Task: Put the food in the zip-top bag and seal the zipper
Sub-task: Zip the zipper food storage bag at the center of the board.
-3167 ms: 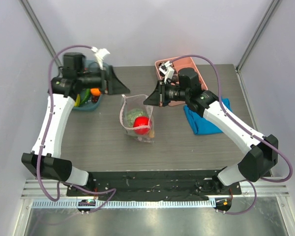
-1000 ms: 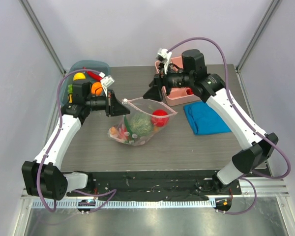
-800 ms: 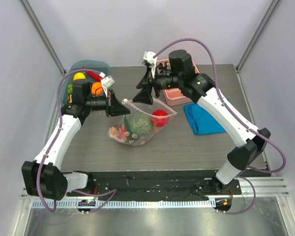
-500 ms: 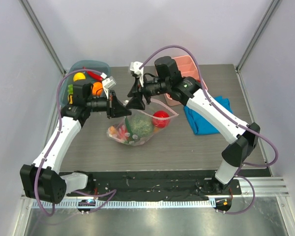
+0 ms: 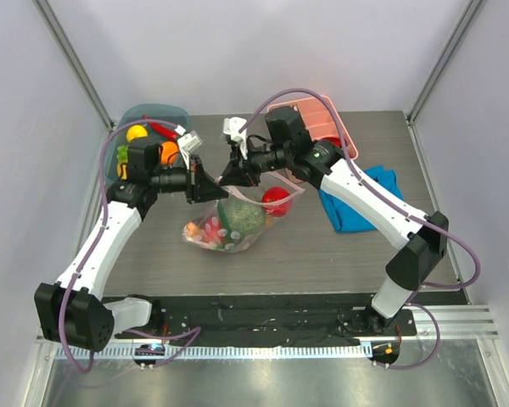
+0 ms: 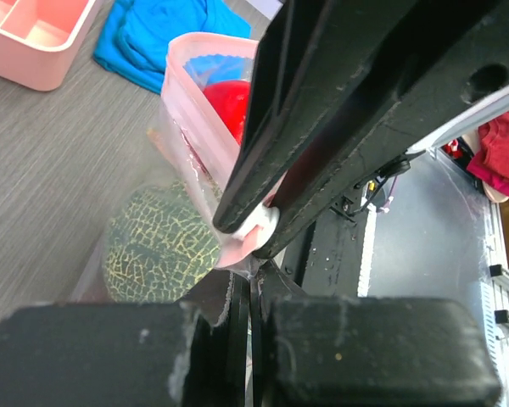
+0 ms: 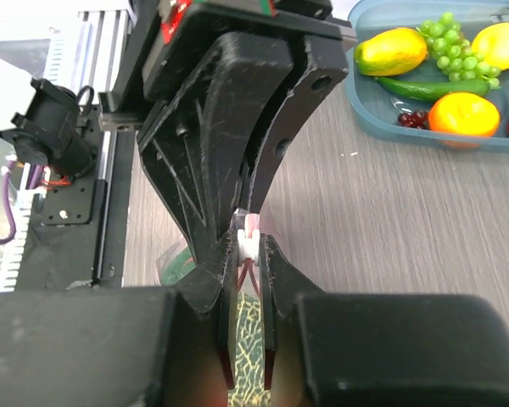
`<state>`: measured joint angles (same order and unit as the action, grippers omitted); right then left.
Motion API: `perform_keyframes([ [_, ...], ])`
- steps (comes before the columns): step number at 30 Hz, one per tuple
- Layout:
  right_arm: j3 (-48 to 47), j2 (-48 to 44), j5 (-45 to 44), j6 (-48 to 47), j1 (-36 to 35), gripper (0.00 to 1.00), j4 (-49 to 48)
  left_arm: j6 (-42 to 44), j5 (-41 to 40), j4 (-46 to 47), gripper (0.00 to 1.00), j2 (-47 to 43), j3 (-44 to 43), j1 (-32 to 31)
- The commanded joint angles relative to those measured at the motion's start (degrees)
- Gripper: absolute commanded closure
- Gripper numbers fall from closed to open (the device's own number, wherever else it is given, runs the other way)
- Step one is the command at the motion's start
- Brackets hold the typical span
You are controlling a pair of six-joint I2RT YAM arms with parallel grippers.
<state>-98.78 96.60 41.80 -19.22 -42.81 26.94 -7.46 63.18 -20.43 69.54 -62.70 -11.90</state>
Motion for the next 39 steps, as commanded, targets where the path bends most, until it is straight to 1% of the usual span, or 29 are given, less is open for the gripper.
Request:
perform_keyframes([
  [1, 2.7, -4.7, -2.2, -3.3, -0.2, 0.99, 1.4, -2.5, 1.0, 7.0, 1.0, -3.6, -0.9, 0.2],
  [12, 3.4, -7.0, -1.4, -3.1, 3.6, 0.99, 4.3, -2.6, 0.5, 7.1, 1.0, -5.8, 0.7, 1.6],
  [18, 3.9, -7.6, -1.1, -4.0, 3.7, 0.99, 5.7, -2.6, 0.6, 7.5, 1.0, -6.3, 0.8, 1.6],
  [22, 2.4, -7.2, -0.1, -3.3, 3.8, 0.99, 5.7, -2.1, 1.0, 7.5, 0.99, -6.9, 0.8, 1.6],
  [24, 1.1, -6.8, 0.5, -2.5, 3.7, 0.99, 5.6, -1.0, 0.8, 7.0, 0.92, -7.1, 0.2, 1.6],
  [25, 0.8, -6.8, 0.8, -2.3, 3.7, 0.99, 5.5, -0.5, -0.2, 6.6, 0.84, -7.1, -0.1, 1.6],
  [26, 0.5, -6.8, 1.2, -1.9, 3.8, 0.99, 5.3, 0.0, -0.3, 6.4, 0.74, -7.2, -0.7, 1.5],
  [27, 0.3, -6.7, 1.9, -1.5, 3.8, 0.99, 4.7, 1.8, -0.5, 4.8, 0.72, -7.0, -1.1, 1.5],
  [28, 0.1, -6.8, 2.1, -1.0, 3.7, 0.99, 4.4, 2.8, -0.9, 3.7, 0.66, -6.9, -2.3, 1.5],
  [30, -0.1, -6.8, 2.7, 0.0, 3.7, 0.99, 3.5, 5.0, -1.4, 0.4, 0.62, -6.1, -3.4, 1.5],
  [32, -0.3, -6.7, 3.0, 0.2, 3.7, 0.99, 3.2, 9.0, -1.1, -1.9, 0.58, -5.6, -5.0, 1.4],
  [34, -1.0, -6.2, 3.6, 0.5, 3.7, 0.99, 3.2, 11.6, -0.7, -2.9, 0.51, -5.3, -5.4, 1.4],
  [39, -3.1, -5.1, 5.0, 1.4, 3.5, 0.99, 3.2, 16.9, -2.4, -4.7, 0.49, -3.9, -6.9, 0.6],
])
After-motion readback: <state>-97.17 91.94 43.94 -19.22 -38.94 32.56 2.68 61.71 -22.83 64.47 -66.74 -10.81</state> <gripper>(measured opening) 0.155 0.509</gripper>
